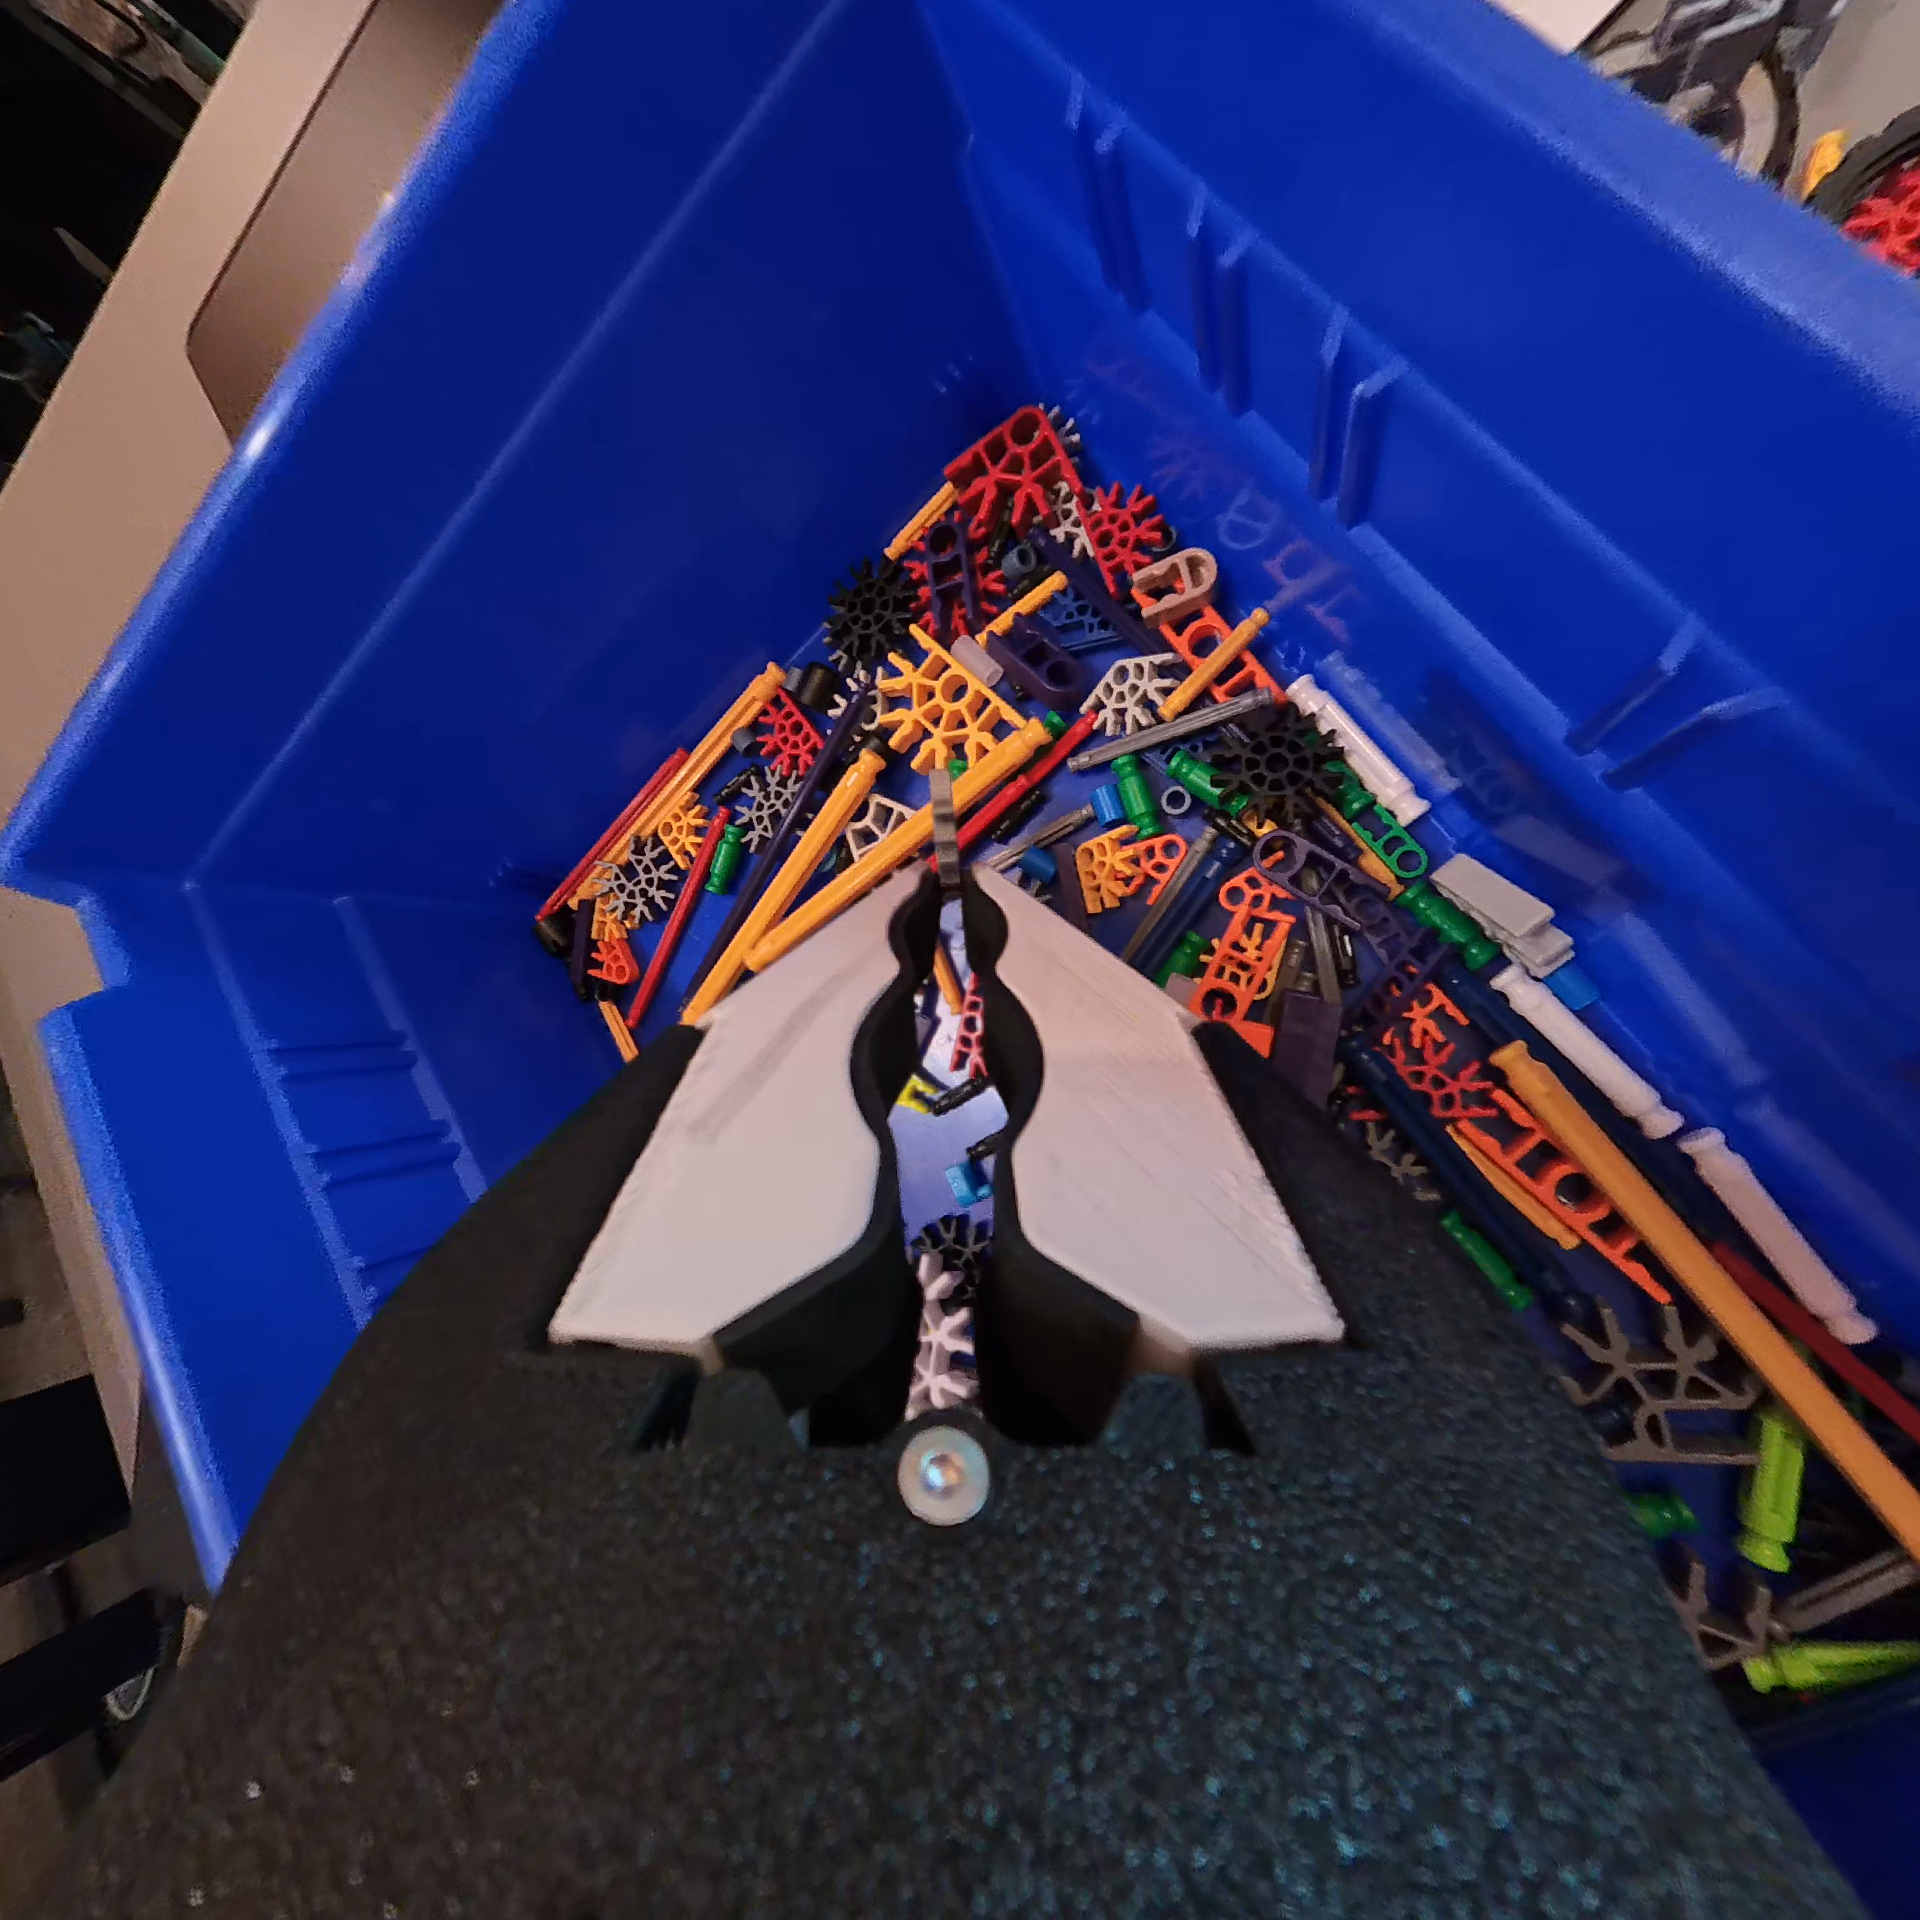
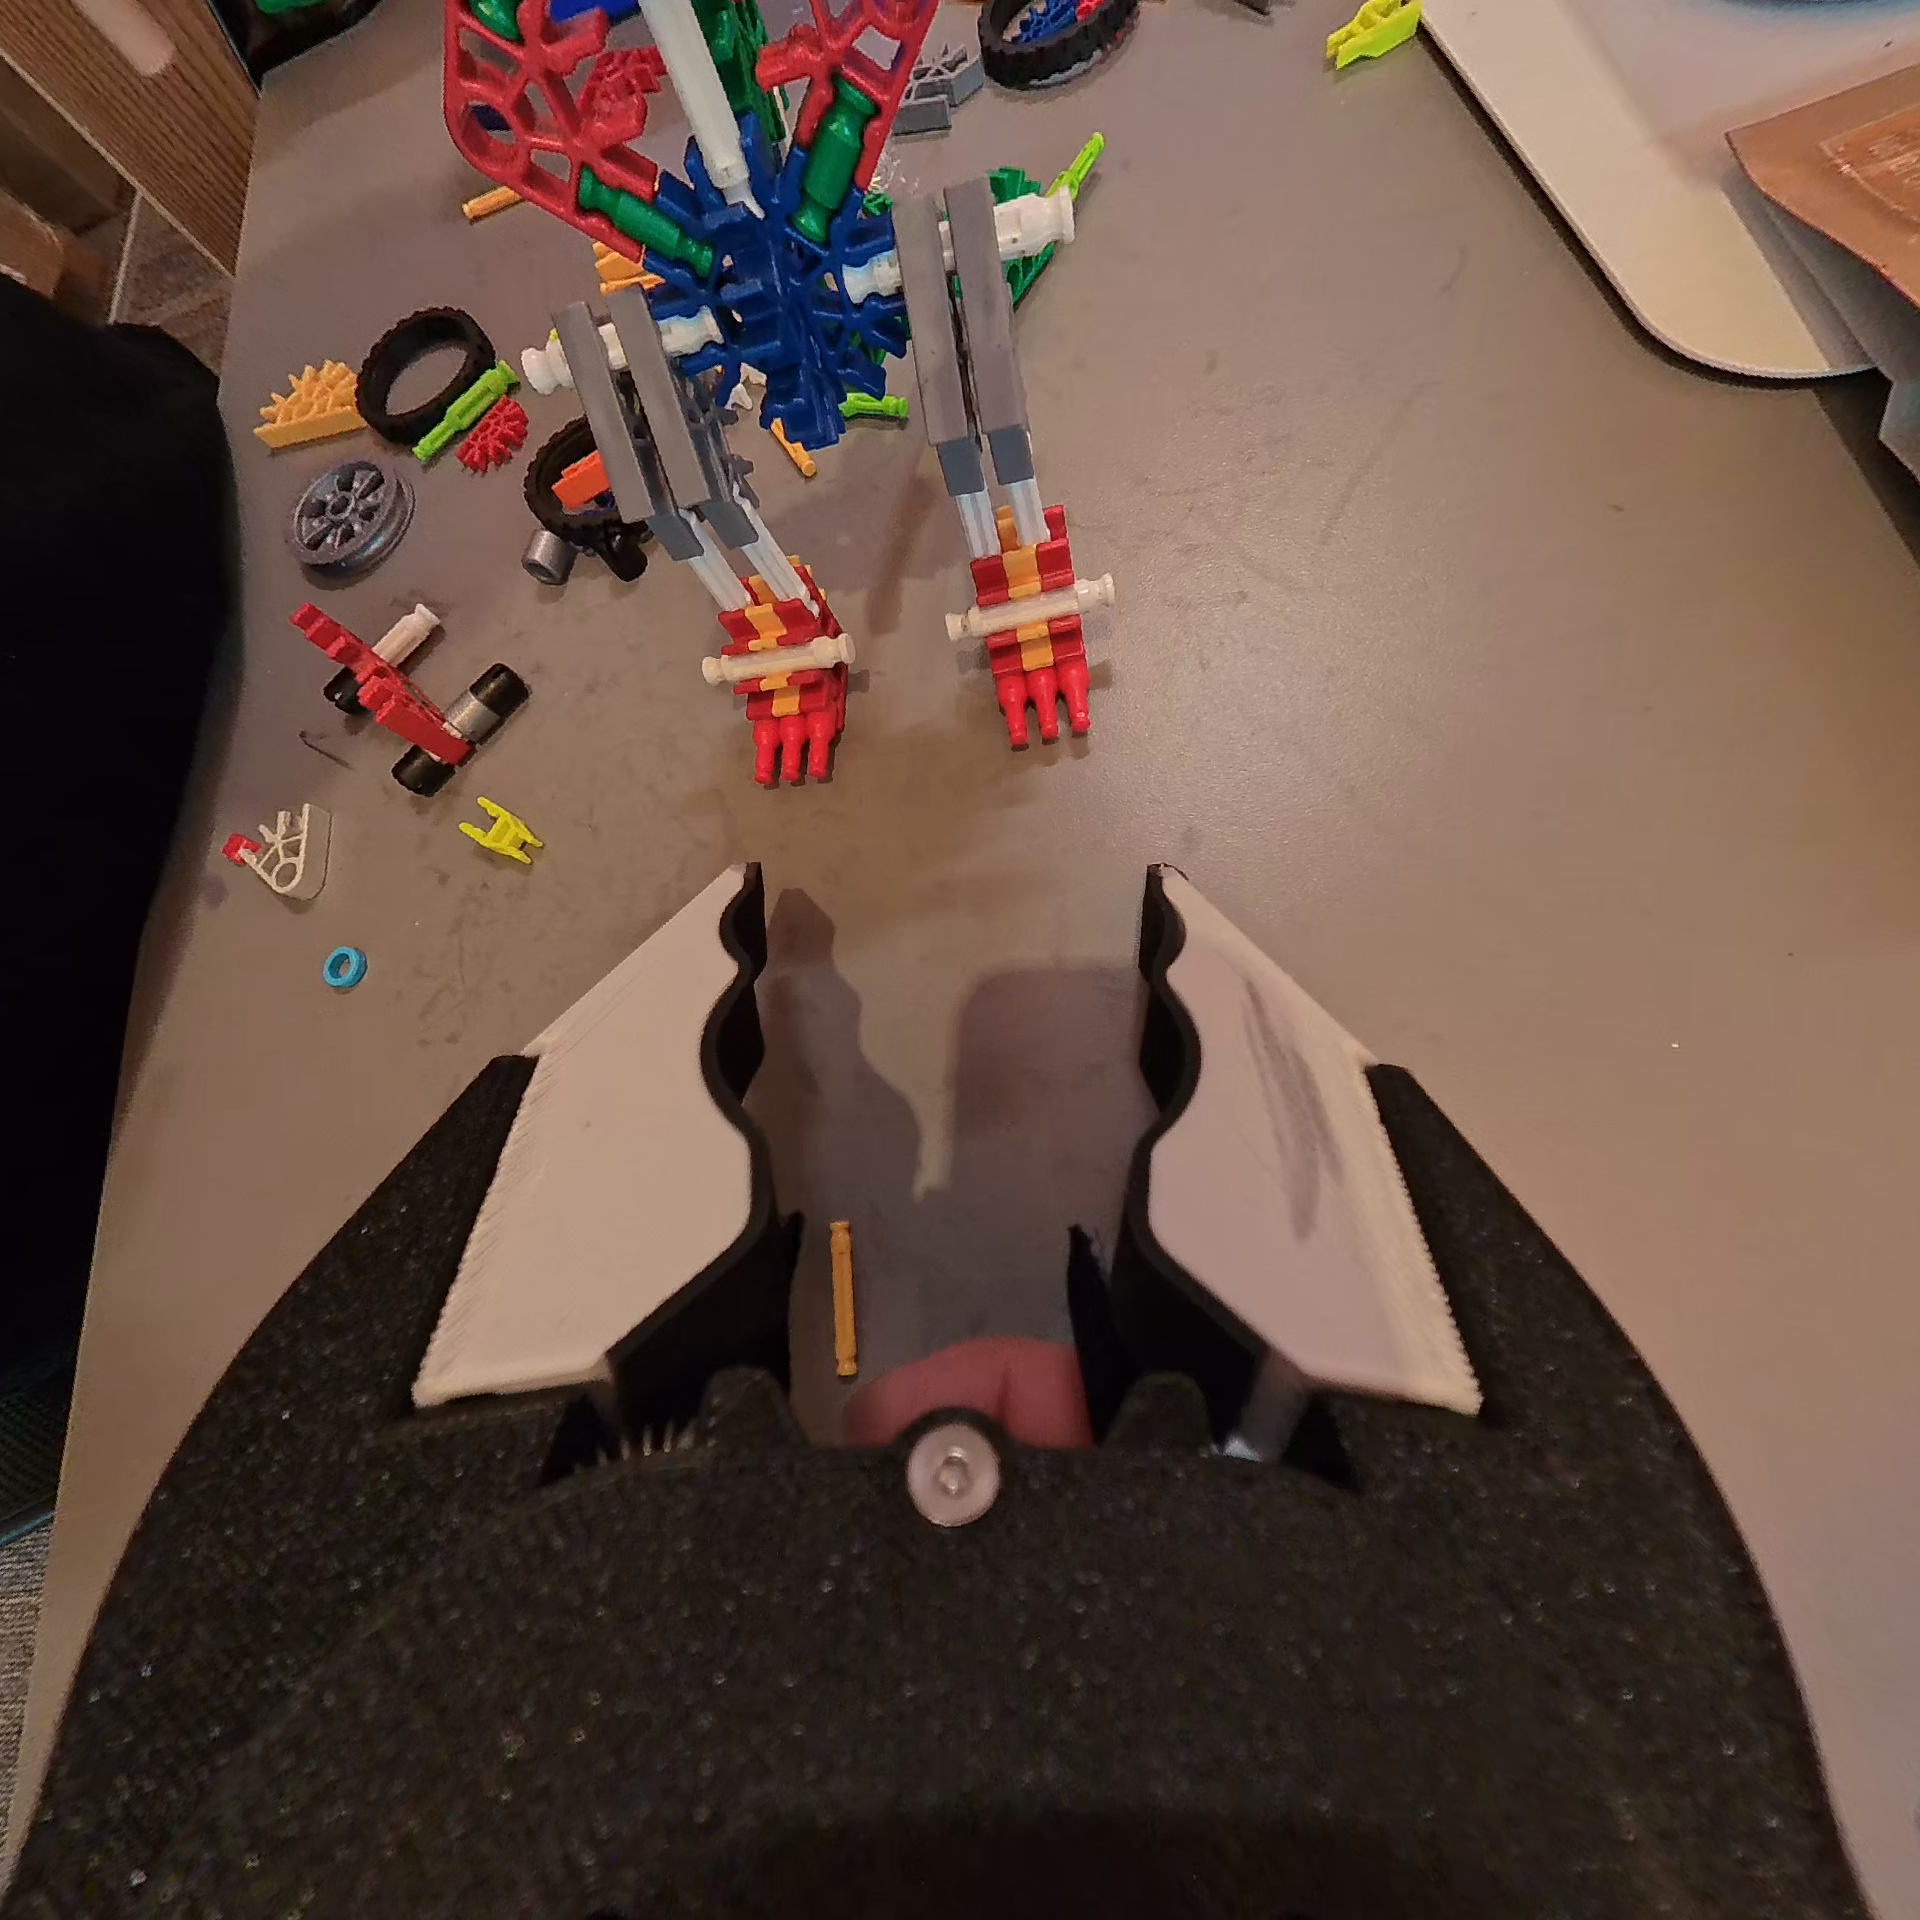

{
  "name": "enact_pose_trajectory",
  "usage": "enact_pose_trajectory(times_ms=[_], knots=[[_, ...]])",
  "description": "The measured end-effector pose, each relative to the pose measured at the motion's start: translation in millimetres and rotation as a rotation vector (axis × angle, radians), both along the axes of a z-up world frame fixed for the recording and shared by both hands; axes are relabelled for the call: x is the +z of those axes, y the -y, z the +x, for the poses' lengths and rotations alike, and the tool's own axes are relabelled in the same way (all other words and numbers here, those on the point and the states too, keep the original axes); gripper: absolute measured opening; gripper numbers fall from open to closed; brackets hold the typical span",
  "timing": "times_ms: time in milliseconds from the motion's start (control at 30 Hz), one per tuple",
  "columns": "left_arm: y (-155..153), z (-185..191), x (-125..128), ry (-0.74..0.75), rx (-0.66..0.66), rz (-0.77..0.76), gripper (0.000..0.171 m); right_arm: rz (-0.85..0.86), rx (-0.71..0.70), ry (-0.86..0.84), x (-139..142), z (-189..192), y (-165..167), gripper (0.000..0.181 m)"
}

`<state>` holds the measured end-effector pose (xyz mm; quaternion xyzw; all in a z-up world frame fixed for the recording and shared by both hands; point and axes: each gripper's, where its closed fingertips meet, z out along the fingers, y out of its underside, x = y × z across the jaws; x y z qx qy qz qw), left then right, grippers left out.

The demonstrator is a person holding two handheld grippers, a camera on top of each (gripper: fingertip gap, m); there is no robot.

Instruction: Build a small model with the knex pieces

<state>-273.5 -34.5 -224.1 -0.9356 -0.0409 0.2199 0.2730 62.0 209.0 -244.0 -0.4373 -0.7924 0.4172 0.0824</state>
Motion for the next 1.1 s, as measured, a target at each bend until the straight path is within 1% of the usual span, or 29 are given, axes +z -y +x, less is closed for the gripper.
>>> enact_pose_trajectory(times_ms=[67, 100, 200, 267, 333, 400, 467, 567, 700, 767, 833, 933, 1033, 1100], knots=[[-2, -2, 8, -0.022, 0.002, 0.028, 0.001, -0.001, 0.000, 0.001, 0, 0, 0, 0.072], [-5, -2, 16, -0.037, 0.000, 0.063, 0.001, -0.001, 0.000, 0.001, 0, 0, 0, 0.072], [-16, 1, 49, -0.074, -0.007, 0.193, 0.002, 0.000, 0.000, 0.001, 0, 0, 0, 0.072], [-26, 11, 73, -0.111, -0.056, 0.278, 0.001, -0.002, -0.001, 0.002, 0, 0, 0, 0.072], [-33, 20, 94, -0.174, -0.087, 0.323, 0.001, -0.003, -0.001, 0.003, 0, 0, 0, 0.072], [-44, 39, 115, -0.241, -0.156, 0.345, 0.001, -0.003, -0.001, 0.003, 0, -1, 0, 0.071], [-58, 67, 131, -0.275, -0.248, 0.354, 0.001, -0.004, -0.001, 0.004, 0, -1, 0, 0.071], [-80, 114, 147, -0.293, -0.376, 0.354, 0.001, -0.011, -0.004, 0.007, 0, -1, -1, 0.070], [-105, 182, 145, -0.246, -0.547, 0.321, 0.001, -0.019, -0.007, 0.011, 0, -2, -1, 0.070], [-112, 212, 132, -0.173, -0.621, 0.289, 0.001, -0.016, -0.007, 0.011, 0, -2, -1, 0.070], [-117, 233, 114, -0.123, -0.682, 0.250, 0.001, -0.014, -0.007, 0.010, 0, -2, -1, 0.070], [-116, 246, 89, -0.113, -0.738, 0.158, 0.001, -0.014, -0.007, 0.009, 0, -2, -1, 0.070], [-104, 259, 60, -0.009, -0.783, 0.032, 0.002, -0.016, -0.007, 0.010, 0, -2, -1, 0.069], [-102, 257, 45, -0.059, -0.795, -0.023, 0.002, -0.019, -0.008, 0.012, 0, -2, -1, 0.069]])
